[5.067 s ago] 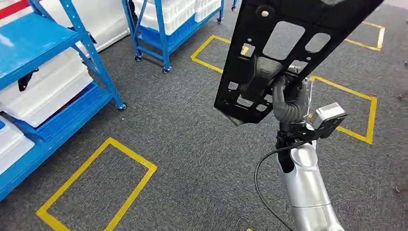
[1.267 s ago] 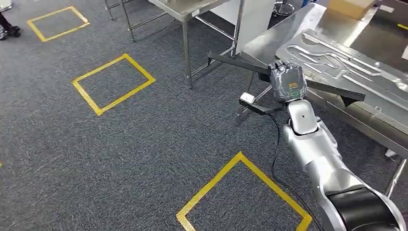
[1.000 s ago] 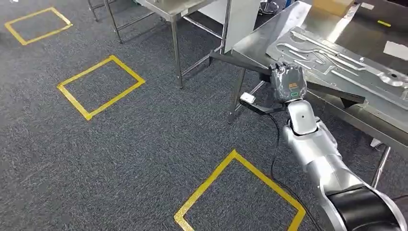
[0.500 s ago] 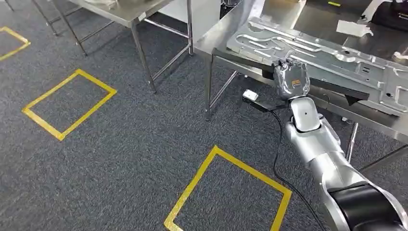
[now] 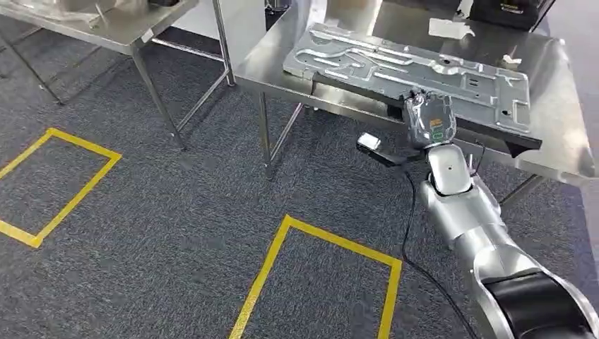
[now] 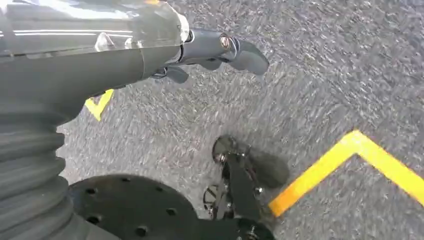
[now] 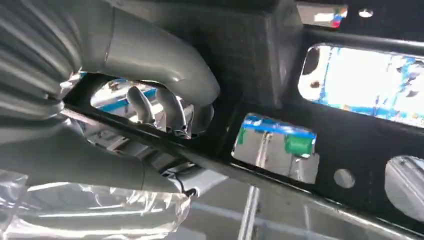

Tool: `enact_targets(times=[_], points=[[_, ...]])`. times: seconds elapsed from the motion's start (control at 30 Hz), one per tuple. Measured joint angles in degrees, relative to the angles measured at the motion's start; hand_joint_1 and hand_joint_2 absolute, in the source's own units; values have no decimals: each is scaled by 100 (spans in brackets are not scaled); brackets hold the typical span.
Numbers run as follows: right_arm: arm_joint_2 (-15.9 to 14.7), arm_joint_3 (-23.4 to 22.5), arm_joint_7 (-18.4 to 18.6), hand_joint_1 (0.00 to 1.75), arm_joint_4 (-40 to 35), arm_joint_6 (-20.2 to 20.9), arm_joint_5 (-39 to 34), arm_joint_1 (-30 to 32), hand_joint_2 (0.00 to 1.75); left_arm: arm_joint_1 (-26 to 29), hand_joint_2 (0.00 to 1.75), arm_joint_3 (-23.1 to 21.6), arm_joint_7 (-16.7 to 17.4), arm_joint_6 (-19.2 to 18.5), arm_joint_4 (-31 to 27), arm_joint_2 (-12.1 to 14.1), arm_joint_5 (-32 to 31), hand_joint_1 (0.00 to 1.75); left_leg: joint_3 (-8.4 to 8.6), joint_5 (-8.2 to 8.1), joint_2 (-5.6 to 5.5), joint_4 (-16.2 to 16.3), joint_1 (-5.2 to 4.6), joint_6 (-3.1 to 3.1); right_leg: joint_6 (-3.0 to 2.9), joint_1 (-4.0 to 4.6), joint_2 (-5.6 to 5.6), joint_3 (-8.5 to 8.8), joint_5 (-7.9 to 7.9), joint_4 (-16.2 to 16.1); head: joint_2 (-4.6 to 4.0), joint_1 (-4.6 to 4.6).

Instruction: Take the parts from the cabinet and place them on the table.

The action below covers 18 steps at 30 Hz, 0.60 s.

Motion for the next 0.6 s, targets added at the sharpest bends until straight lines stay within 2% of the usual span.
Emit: enact_targets(times=[0.03,0.07,0.1,0.13,0.17,0.23,0.27,0.3,0.4,0.43,0.47,0.5,0.53,0.57,0.6], points=[[-2,-9,-9,175,-22,2,0,14,175,18,175,0,2,-9,0,2,0,0,0,-7,43,2,-2,-3,28,-14,-110,-246,-213,490,0,0],[-2,-11,-13,175,-26,2,0,37,175,23,175,0,2,-11,0,0,0,0,0,-16,79,5,-2,-8,52,-38,-160,-469,-365,912,0,0],[-2,-20,-13,175,-26,2,0,72,175,23,175,0,2,-11,0,0,4,0,0,-23,129,7,0,-11,73,-59,-186,-595,-385,1130,0,0],[-9,-39,-17,175,-31,2,-4,107,175,21,175,0,0,-11,0,-4,4,0,6,-30,162,9,3,-21,90,-83,-197,-582,-282,1076,0,0],[-13,-66,-48,175,-35,2,-24,130,175,18,175,0,-4,-15,0,-7,4,0,12,-42,195,16,5,-36,98,-98,-211,-435,-71,766,0,0],[-24,-120,-87,175,-37,2,-66,132,175,14,175,0,-13,-28,-2,-13,4,0,38,-77,244,33,10,-77,91,-105,-294,166,437,-364,0,0],[-42,-138,-112,175,-37,2,-70,129,175,11,175,0,-17,-28,0,-13,4,0,44,-93,258,37,-12,-106,67,-73,-361,294,371,-621,0,0],[-50,-151,-136,175,-39,2,-72,134,175,6,175,0,-26,-31,0,-15,4,0,46,-104,260,45,-31,-137,9,-33,-305,293,414,-653,0,0],[-131,-219,-212,175,-37,2,-105,145,175,13,175,0,-28,-39,0,-17,4,0,87,-115,303,6,-31,-239,-88,-11,-253,280,389,-619,2,0],[-142,-245,-254,175,-44,2,-131,147,175,7,175,0,-33,-42,0,-17,7,0,60,-159,278,36,-20,-276,-140,-77,-237,320,413,-659,2,-2],[-153,-260,-293,175,-48,2,-171,141,175,10,175,0,-39,-44,0,-15,9,0,20,-255,183,188,-9,-297,-160,-59,-230,332,399,-653,0,0],[-157,-271,-338,175,-50,2,-218,126,175,20,175,0,-46,-48,0,-15,20,0,34,-126,176,151,-25,-156,-148,-30,-225,330,386,-622,0,-7],[-179,-284,-372,175,-50,2,-249,129,175,18,175,2,-46,-59,0,-11,24,0,81,-164,190,54,-20,28,-159,3,-204,330,358,-590,0,-9],[-205,-306,-420,175,-50,2,-291,125,175,18,175,4,-48,-66,0,-9,33,0,98,-221,191,50,-9,11,-167,14,-190,328,355,-583,0,-7],[-210,-328,-465,175,-50,2,-338,126,175,21,175,7,-46,-83,0,-11,59,0,97,-151,196,44,2,-96,-184,20,-179,328,343,-581,0,-7]])
